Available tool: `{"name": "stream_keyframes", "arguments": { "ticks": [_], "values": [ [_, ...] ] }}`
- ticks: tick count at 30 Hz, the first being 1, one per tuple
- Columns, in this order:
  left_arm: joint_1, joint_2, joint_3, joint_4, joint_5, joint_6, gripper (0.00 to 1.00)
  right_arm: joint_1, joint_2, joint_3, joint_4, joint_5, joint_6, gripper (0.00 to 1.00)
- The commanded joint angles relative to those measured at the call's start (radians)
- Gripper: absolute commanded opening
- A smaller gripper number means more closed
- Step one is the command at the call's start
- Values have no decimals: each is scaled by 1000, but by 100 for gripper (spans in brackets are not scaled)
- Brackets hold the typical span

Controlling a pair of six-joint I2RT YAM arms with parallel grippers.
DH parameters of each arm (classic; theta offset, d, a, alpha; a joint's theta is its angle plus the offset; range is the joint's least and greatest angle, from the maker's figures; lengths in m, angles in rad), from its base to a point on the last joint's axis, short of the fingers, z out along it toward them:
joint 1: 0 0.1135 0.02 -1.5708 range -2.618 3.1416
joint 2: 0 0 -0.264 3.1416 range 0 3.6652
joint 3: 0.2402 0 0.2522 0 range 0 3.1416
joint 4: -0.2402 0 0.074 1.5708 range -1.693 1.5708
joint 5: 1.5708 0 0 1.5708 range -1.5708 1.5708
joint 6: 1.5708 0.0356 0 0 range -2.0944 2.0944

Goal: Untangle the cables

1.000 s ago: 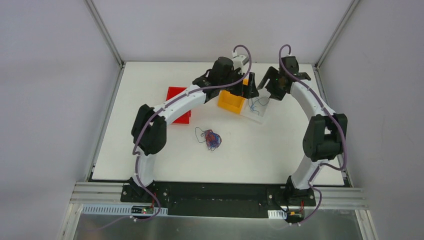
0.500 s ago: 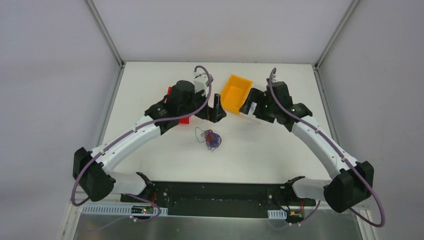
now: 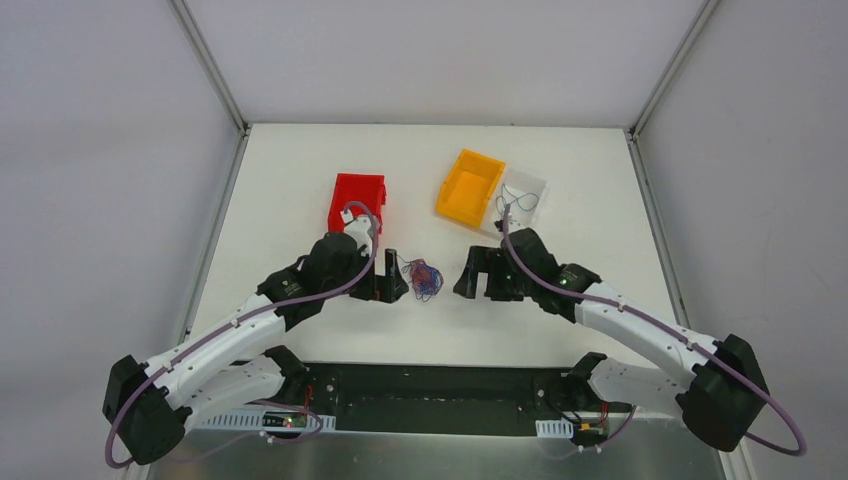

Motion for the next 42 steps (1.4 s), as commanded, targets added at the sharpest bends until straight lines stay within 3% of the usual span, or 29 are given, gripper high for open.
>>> {"name": "stream_keyframes", "arguments": {
  "ticks": [1, 10, 14, 24, 26, 28, 30, 32, 33, 42],
  "values": [
    [8, 8, -46, -3, -61, -54, 99, 77, 24, -42, 129, 16, 36, 97],
    [8, 188, -14, 27, -75, -19, 99, 119, 137, 3, 199, 51, 70, 97],
    [8, 284, 17, 71, -37, -11, 94, 121, 157, 17, 195, 95, 65, 97],
    [8, 518, 102, 202, -7, 0, 86, 123, 70, -13, 164, 146, 66, 96],
    [8, 565, 121, 220, 16, 1, 76, 122, 48, -26, 159, 156, 69, 96],
    [8, 595, 137, 239, 44, 5, 57, 122, 32, -36, 152, 163, 72, 95],
    [8, 594, 141, 254, 69, 10, 26, 122, 19, -42, 144, 171, 76, 95],
    [7, 575, 137, 255, 93, 17, 3, 123, 10, -45, 131, 182, 76, 95],
    [6, 561, 132, 283, 106, 21, 0, 123, 4, -45, 123, 188, 74, 95],
    [-3, 396, 91, 372, 335, 85, 0, 121, -40, -43, 77, 272, 70, 95]
  ]
}}
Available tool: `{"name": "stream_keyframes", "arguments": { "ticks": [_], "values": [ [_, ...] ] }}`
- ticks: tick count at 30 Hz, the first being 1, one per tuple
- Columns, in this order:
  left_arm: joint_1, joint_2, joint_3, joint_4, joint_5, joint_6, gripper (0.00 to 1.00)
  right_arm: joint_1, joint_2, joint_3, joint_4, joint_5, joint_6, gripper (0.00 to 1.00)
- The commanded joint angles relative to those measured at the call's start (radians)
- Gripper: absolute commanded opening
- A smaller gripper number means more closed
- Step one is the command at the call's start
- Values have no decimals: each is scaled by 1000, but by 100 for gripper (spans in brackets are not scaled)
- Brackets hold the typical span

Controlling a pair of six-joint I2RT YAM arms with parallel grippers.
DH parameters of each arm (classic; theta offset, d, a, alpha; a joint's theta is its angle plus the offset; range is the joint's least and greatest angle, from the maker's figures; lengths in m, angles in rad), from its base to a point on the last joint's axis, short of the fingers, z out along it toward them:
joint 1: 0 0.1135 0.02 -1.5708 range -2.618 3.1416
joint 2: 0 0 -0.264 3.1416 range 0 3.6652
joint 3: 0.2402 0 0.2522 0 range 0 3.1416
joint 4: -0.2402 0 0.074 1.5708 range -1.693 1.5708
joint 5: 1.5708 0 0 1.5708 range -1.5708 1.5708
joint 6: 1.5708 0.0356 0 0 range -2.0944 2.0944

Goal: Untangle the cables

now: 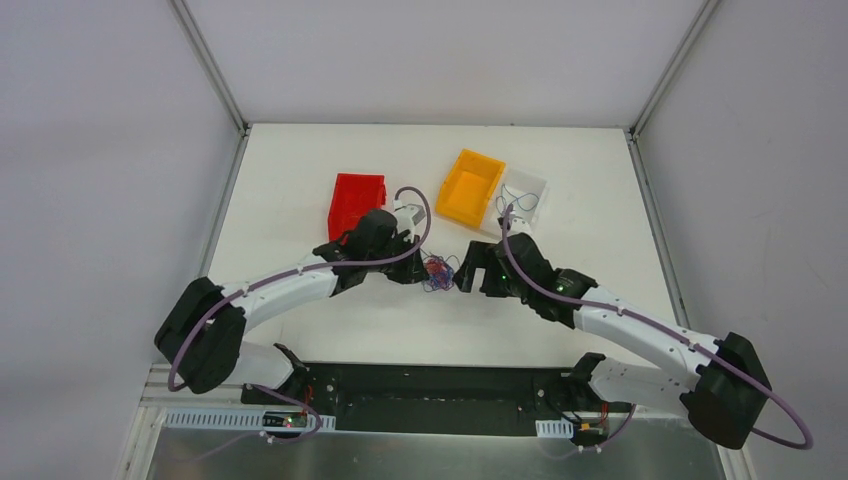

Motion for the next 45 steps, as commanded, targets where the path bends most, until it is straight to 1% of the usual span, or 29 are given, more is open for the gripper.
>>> {"name": "stream_keyframes", "arguments": {
  "ticks": [1, 7, 10, 18, 22, 24, 30, 32, 34, 35, 36, 37, 39, 40, 42, 45],
  "values": [
    [-5, -114, -5, 82, 162, 52, 0, 4, -54, -1, -22, 67, 8, 95],
    [-12, -201, 8, 88, 248, 58, 0, 5, -91, -25, -3, 48, 5, 93],
    [-14, -228, 17, 92, 286, 52, 0, 3, -126, -43, 29, 7, -4, 89],
    [-14, -275, 13, 128, 326, 28, 0, 3, -227, -59, 76, -106, -83, 84],
    [-14, -283, 15, 135, 345, 19, 0, 3, -268, -72, 107, -141, -111, 76],
    [-14, -286, 15, 136, 349, 17, 0, 4, -287, -79, 127, -184, -116, 73],
    [-14, -290, 17, 146, 372, 12, 0, 4, -305, -88, 172, -205, -122, 62],
    [-14, -288, 18, 145, 372, 13, 0, 4, -306, -90, 183, -213, -123, 57],
    [-14, -283, 18, 143, 369, 13, 0, 4, -311, -88, 185, -208, -124, 48],
    [-14, -281, 19, 141, 365, 13, 0, 3, -315, -88, 183, -199, -122, 46],
    [-14, -278, 21, 136, 359, 13, 0, 5, -320, -87, 179, -189, -123, 46],
    [-14, -277, 22, 132, 355, 14, 0, 4, -329, -87, 173, -177, -124, 48],
    [-14, -275, 25, 122, 348, 16, 0, 4, -345, -89, 160, -159, -129, 62],
    [-13, -273, 26, 120, 348, 18, 0, 4, -352, -88, 153, -158, -134, 65],
    [-14, -273, 26, 116, 348, 18, 0, 4, -369, -87, 140, -123, -142, 67],
    [-14, -269, 29, 110, 348, 19, 0, 4, -380, -86, 132, -125, -150, 67]
  ]
}}
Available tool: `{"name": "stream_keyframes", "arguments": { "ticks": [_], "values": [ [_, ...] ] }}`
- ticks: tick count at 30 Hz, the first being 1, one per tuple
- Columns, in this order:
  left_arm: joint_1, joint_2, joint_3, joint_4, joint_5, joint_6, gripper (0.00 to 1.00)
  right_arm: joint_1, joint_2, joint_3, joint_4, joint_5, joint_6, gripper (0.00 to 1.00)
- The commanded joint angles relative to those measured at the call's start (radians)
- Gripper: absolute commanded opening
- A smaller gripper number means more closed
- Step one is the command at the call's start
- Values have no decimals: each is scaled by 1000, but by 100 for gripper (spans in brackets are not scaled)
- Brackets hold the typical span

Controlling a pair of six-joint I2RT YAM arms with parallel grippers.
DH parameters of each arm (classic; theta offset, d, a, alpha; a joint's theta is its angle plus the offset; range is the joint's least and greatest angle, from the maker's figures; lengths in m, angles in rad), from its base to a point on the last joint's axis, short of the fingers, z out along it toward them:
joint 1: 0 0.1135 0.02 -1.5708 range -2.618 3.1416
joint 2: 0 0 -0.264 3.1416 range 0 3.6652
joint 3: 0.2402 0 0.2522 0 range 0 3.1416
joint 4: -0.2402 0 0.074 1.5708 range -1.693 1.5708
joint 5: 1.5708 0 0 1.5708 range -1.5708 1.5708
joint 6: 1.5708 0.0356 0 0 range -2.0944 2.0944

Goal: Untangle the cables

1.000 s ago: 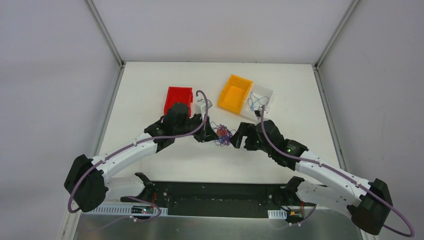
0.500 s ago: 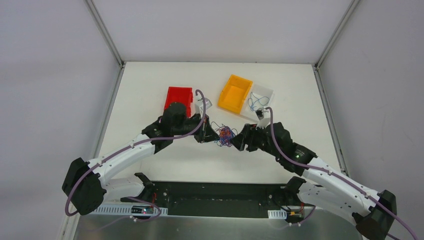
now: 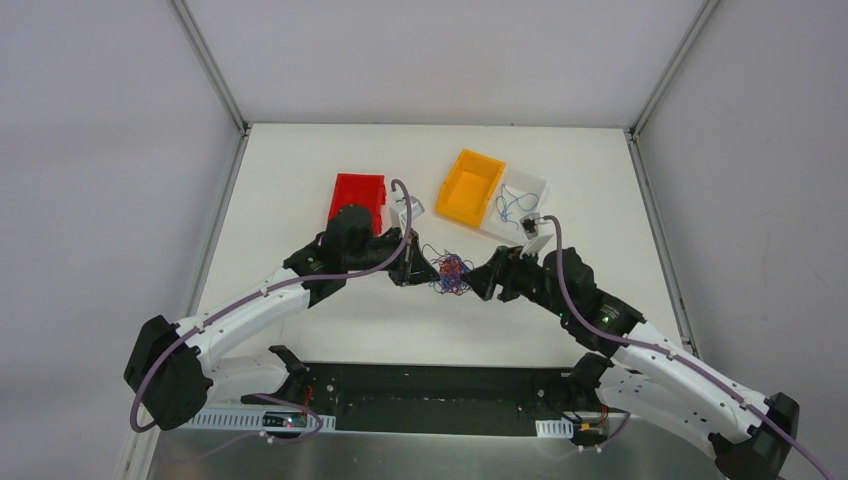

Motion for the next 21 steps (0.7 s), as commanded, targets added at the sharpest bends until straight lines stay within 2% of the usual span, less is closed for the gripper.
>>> {"name": "stream_keyframes", "arguments": {
  "ticks": [1, 6, 9, 13, 15, 21],
  "values": [
    [-12, -10, 30, 23, 10, 6, 0, 4, -28, 4, 10, 26, -28, 67],
    [-11, -6, 39, 23, 18, 2, 0, 3, -4, 11, 25, -22, -28, 56],
    [-11, 1, 44, 22, 26, -1, 0, 3, 18, 19, 40, -43, -28, 41],
    [-12, 22, 60, -45, -38, 6, 0, 3, 20, 27, 49, -19, -18, 12],
    [-9, 40, 77, -141, -157, 5, 0, 3, 26, 32, 19, 75, -4, 1],
    [45, 29, 38, -271, -383, -58, 0, -13, 73, 79, -273, 481, 117, 0]
  ]
}}
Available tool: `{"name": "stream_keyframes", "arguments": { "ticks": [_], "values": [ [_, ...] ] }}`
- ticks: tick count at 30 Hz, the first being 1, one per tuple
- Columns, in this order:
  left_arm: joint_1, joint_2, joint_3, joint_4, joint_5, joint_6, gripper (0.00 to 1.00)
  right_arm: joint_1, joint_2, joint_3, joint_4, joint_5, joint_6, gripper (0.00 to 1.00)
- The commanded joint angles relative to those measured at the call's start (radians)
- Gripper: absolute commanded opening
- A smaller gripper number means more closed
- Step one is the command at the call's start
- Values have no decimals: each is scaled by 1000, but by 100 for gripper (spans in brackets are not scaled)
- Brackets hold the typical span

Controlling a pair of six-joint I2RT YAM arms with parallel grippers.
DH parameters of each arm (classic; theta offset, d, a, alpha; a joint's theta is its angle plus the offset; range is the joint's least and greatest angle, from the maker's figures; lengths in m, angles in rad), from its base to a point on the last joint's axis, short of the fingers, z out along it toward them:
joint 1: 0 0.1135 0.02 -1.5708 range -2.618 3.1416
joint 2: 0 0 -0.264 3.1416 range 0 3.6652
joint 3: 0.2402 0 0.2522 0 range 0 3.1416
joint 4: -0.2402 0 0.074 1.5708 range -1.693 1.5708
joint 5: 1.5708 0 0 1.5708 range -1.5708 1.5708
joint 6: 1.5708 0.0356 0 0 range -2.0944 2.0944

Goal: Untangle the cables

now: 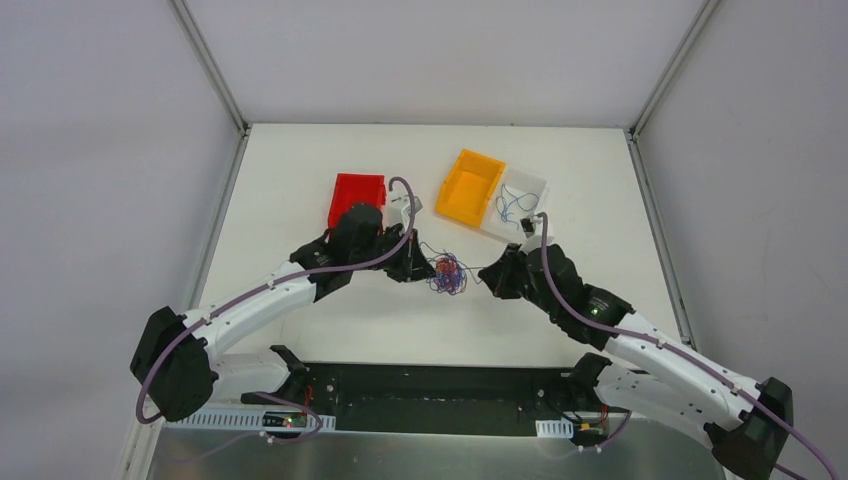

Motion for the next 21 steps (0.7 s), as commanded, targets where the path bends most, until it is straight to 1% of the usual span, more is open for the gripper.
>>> {"name": "stream_keyframes", "arguments": {
  "ticks": [1, 2, 4, 6, 8, 9, 10, 12, 13, 14, 15, 17, 19, 21],
  "values": [
    [60, -39, -21, -145, -232, -53, 0, -30, 12, 53, -225, 365, 115, 0],
    [81, -56, -43, -159, -252, -57, 1, -47, 2, 47, -248, 377, 132, 0],
    [121, -95, -79, -192, -289, -68, 14, -86, -33, 23, -267, 363, 151, 0],
    [164, -144, -108, -210, -299, -63, 19, -110, -64, 6, -269, 330, 155, 0],
    [178, -178, -124, -240, -328, -56, 25, -122, -83, 1, -271, 316, 149, 0],
    [182, -194, -128, -248, -339, -47, 25, -122, -84, 3, -272, 312, 146, 0],
    [185, -206, -129, -257, -349, -40, 22, -124, -82, 6, -276, 310, 141, 0],
    [186, -220, -125, -273, -372, -30, 7, -125, -70, 19, -292, 309, 136, 0],
    [187, -222, -123, -276, -373, -26, 4, -126, -63, 26, -296, 306, 134, 0],
    [187, -220, -121, -277, -361, -25, 5, -126, -54, 32, -299, 301, 133, 0],
    [187, -215, -115, -270, -334, -19, 11, -126, -51, 39, -299, 290, 129, 0],
    [187, -184, -102, -242, -223, 8, 34, -126, -42, 54, -294, 258, 123, 0],
    [186, -140, -95, -197, -122, 1, 55, -126, -31, 74, -290, 222, 114, 0],
    [182, -89, -99, -132, -43, -23, 72, -126, -15, 103, -289, 188, 106, 0]
  ]
}}
